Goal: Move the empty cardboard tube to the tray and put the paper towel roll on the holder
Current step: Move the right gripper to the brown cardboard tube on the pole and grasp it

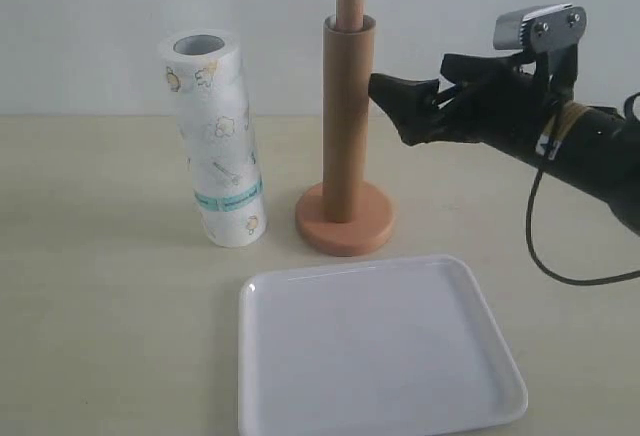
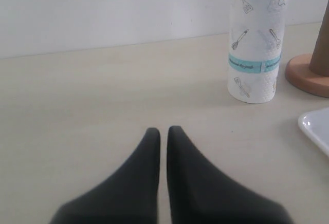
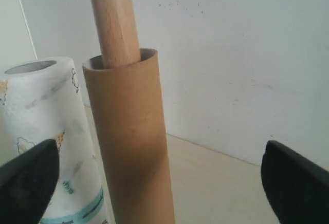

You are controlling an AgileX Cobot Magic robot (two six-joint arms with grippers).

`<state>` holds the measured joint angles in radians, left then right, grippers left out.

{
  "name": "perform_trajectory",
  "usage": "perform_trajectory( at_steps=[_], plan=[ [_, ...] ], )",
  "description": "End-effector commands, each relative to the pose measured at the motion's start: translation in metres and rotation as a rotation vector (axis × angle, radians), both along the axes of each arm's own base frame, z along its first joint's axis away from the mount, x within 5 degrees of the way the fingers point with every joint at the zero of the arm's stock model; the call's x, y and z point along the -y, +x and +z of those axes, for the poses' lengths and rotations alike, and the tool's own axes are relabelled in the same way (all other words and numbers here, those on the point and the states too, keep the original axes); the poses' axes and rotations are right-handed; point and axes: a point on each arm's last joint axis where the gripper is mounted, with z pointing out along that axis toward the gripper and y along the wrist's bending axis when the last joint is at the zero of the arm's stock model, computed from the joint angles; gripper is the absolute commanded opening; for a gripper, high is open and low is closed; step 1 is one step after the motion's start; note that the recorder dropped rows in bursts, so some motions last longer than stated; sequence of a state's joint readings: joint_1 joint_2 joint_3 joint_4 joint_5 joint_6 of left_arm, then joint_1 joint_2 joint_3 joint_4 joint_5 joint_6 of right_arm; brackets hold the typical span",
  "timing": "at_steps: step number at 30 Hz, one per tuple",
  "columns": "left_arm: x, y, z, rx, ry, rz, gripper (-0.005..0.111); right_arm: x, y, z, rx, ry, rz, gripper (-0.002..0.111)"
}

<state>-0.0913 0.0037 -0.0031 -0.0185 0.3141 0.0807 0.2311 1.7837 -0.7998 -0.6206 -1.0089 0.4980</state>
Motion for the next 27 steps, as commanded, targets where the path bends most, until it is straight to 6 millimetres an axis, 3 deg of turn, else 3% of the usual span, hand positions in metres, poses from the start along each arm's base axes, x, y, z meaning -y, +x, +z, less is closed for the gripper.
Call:
perform_trajectory(
  at_steps=[1,7,11,27],
  plan=[
    [0.000,0.000,-0.001,-0.001,-0.005,0.000,0.004,-0.011,0.002,-0.005,0.000,-0.009,0.027,0.100],
    [0.000,0.000,-0.001,-0.001,-0.005,0.000,0.004,-0.036,0.003,-0.018,0.013,-0.061,0.076,0.100],
    [0.000,0.000,-0.001,-0.001,-0.005,0.000,0.004,-0.042,0.010,-0.019,0.008,-0.049,0.052,0.100],
    [0.000,0.000,-0.001,-0.001,-0.005,0.000,0.004,-0.040,0.025,-0.037,-0.049,-0.007,-0.035,0.100]
  ],
)
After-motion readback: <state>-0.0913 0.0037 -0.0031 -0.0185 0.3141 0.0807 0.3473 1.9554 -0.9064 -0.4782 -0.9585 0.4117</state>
